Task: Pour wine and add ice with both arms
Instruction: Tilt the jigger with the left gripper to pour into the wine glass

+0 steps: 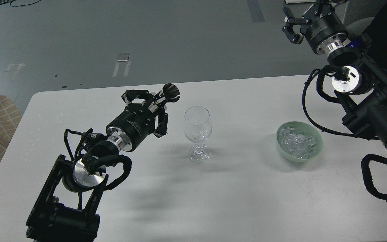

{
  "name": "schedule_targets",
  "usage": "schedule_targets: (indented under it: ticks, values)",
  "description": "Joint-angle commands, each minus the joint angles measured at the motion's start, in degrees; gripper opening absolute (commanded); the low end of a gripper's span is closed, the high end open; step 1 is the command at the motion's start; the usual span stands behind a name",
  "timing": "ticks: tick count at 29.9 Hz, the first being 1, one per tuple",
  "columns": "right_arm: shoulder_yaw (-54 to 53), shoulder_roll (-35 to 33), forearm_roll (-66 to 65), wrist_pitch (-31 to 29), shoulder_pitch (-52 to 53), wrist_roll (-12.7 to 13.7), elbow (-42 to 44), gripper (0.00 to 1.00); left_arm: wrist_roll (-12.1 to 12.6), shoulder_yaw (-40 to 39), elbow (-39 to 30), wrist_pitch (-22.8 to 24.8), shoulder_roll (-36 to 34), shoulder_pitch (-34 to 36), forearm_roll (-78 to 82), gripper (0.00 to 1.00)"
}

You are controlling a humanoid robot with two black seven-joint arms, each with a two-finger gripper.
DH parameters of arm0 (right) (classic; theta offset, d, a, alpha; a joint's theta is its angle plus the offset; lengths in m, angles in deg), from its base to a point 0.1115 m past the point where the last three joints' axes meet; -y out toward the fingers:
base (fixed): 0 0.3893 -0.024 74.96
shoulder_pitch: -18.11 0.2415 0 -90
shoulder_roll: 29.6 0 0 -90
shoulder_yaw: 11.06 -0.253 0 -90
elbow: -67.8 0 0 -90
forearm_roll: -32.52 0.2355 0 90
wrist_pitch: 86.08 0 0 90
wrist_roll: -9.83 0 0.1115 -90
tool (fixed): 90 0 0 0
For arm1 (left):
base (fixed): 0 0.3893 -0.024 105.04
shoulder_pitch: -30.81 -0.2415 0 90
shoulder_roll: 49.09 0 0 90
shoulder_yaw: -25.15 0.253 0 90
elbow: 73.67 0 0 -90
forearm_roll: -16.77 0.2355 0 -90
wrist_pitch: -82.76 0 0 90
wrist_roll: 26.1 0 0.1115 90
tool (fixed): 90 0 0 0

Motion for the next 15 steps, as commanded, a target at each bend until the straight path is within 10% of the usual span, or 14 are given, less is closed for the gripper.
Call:
schedule_targets:
  ticks: [1, 15]
  values:
    - [0.00, 0.07, 0.00, 0.00, -0.01, 0.00, 0.00, 1.00, -0.34, 0.09, 0.50, 0.30, 0.10, 0.06, 2.16, 0.00]
    - [0.00, -0.02, 0.00, 0.00, 0.17, 0.00, 0.00, 1.00, -0.25, 1.22, -0.64, 0.48, 1.50, 0.67, 4.98, 0.00]
